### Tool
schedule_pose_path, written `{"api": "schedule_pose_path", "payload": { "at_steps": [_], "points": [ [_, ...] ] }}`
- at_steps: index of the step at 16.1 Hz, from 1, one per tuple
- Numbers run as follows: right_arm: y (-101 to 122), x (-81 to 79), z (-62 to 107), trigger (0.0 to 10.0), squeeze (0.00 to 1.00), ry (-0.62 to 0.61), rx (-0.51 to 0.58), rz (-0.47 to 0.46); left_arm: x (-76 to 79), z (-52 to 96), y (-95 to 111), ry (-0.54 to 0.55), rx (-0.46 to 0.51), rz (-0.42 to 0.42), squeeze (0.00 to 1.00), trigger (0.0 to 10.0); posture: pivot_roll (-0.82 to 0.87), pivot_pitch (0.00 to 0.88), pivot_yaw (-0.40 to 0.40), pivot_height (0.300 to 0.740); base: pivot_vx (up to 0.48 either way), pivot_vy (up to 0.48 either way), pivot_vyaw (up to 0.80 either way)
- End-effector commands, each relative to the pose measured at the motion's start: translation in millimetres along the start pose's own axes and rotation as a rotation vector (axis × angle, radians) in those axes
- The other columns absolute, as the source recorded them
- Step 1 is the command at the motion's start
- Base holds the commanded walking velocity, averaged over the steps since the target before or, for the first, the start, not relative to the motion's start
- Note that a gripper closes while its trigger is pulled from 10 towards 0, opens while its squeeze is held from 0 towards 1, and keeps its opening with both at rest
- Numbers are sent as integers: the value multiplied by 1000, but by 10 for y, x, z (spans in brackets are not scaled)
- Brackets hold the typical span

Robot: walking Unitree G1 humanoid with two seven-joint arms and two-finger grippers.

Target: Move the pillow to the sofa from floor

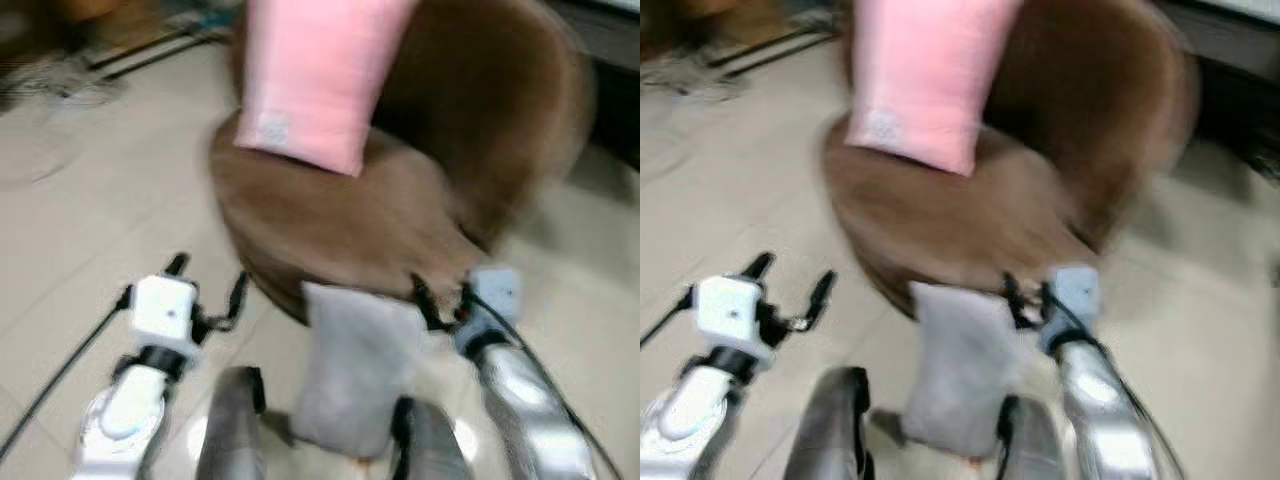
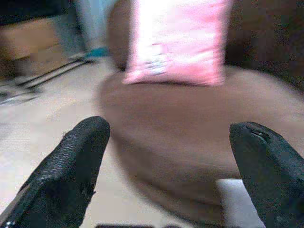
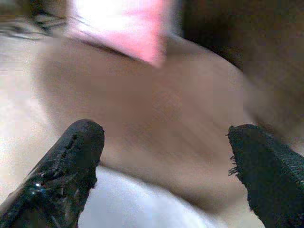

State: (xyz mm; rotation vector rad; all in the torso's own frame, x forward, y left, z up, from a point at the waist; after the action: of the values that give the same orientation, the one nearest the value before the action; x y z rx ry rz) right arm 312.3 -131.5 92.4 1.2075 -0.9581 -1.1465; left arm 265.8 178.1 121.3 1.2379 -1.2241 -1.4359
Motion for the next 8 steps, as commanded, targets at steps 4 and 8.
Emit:
{"api": "schedule_pose_path", "payload": {
  "at_steps": [4, 8],
  "points": [
    [-69, 200, 63, 10000, 0, -75, -31, 1, 158, -17, -24, -66, -8, 16, 243, 10000, 65, 21, -44, 535, 162, 0, 0],
    [-149, 289, 87, 10000, 0, -115, -70, 3, 284, 19, -80, -137, -36, 13, 247, 10000, 63, 24, -44, 535, 0, 0, 0]
  ]
}}
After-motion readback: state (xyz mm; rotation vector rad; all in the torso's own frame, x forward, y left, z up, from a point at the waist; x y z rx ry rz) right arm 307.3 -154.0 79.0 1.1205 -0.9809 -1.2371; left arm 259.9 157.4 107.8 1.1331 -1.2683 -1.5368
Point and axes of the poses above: a point about 5 cm out from each wrist's last joint towards the gripper, its own z axis pointing back from the gripper into the wrist, its own y axis along the axis of the wrist's last joint, x = y × z, the point moved 6 cm from there along -z, pointing out of the wrist towards the gripper, and after that the axes turned 1 degree about z, right-handed, at the moved point
